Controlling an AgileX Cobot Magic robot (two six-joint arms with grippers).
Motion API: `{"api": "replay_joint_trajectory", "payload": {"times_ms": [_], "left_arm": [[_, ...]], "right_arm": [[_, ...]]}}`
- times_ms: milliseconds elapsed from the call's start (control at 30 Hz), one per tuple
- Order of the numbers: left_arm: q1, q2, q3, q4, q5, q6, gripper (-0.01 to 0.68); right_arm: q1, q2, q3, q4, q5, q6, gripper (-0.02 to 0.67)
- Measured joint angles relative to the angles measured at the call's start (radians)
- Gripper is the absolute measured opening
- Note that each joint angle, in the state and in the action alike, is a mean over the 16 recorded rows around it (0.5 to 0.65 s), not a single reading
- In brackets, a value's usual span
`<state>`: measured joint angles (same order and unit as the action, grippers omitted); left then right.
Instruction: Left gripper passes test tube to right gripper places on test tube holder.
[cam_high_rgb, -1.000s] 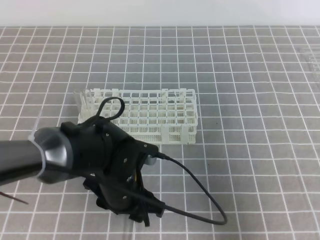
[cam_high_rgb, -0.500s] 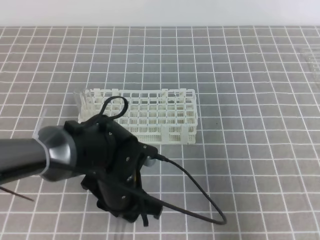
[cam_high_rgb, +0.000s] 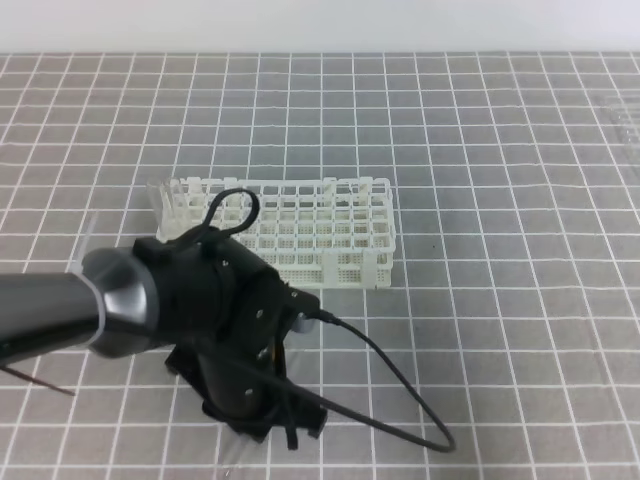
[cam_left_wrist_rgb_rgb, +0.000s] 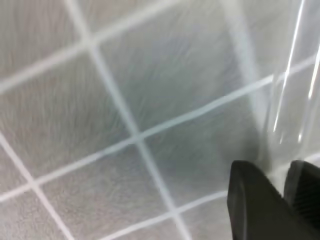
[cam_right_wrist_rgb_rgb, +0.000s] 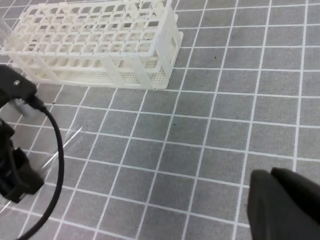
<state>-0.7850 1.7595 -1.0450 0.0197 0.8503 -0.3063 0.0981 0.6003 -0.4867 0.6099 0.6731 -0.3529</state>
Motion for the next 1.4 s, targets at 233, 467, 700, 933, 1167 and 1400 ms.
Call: {"api": "replay_joint_trajectory", "payload": {"times_ms": [233, 467, 700, 933, 1167, 1400], "left_arm": [[-0.008, -0.107, -0.019, 0.025, -0.041, 0.019, 0.068], [-0.014, -0.318, 0.057, 0.092, -0.211, 0.006, 0.080], [-0.005, -0.536, 0.274, 0.187, -0.558, -0.067, 0.074], [0.051, -0.663, 0.526, 0.245, -0.994, -0.139, 0.079], [0.134, -0.670, 0.659, 0.249, -1.295, -0.153, 0.085], [0.179, -0.618, 0.685, 0.252, -1.423, -0.147, 0.085]], "right_arm": [[0.000, 0.000, 0.000, 0.006, 0.002, 0.000, -0.014], [0.000, 0.003, -0.023, 0.041, 0.019, 0.000, -0.014], [0.000, 0.045, -0.093, 0.106, 0.063, -0.024, -0.014], [0.012, 0.143, -0.183, 0.206, 0.105, -0.107, -0.014], [0.122, 0.265, -0.270, 0.283, 0.067, -0.187, -0.014], [0.342, 0.372, -0.362, 0.245, -0.073, -0.207, -0.014]]}}
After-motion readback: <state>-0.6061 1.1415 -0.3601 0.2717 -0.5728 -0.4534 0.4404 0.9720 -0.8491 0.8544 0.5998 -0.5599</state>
